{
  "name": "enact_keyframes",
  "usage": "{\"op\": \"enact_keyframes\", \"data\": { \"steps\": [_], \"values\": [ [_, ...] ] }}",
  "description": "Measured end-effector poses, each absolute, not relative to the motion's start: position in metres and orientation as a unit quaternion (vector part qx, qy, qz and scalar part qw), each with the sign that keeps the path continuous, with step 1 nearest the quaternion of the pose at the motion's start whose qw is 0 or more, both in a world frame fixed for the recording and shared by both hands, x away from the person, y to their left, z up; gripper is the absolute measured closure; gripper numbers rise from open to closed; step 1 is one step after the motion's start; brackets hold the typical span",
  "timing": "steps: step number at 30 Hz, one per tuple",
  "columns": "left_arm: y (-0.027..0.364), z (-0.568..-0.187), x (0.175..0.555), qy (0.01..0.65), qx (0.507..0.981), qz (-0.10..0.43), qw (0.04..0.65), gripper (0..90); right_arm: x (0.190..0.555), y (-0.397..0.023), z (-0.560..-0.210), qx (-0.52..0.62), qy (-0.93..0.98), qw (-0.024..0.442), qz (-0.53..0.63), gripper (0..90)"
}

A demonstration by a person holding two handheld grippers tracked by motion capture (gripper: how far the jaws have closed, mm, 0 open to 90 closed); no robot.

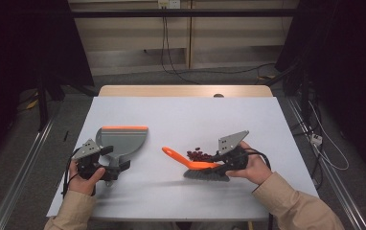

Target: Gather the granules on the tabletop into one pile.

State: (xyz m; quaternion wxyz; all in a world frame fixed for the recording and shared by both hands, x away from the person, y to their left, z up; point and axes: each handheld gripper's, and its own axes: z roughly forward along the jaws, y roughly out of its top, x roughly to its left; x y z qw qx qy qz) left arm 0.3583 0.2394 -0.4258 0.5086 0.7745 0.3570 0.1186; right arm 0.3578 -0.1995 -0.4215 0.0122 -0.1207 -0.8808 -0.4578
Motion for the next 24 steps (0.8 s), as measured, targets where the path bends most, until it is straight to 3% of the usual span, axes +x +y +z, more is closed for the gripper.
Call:
{"op": "enact_keyframes", "data": {
  "steps": [24],
  "values": [
    [0.238,-0.427,0.359,0.356,0.776,0.115,0.508,4.0,0.402,-0.194,-0.431,-0.112,-0.875,0.02,-0.47,71.2]
  ]
}}
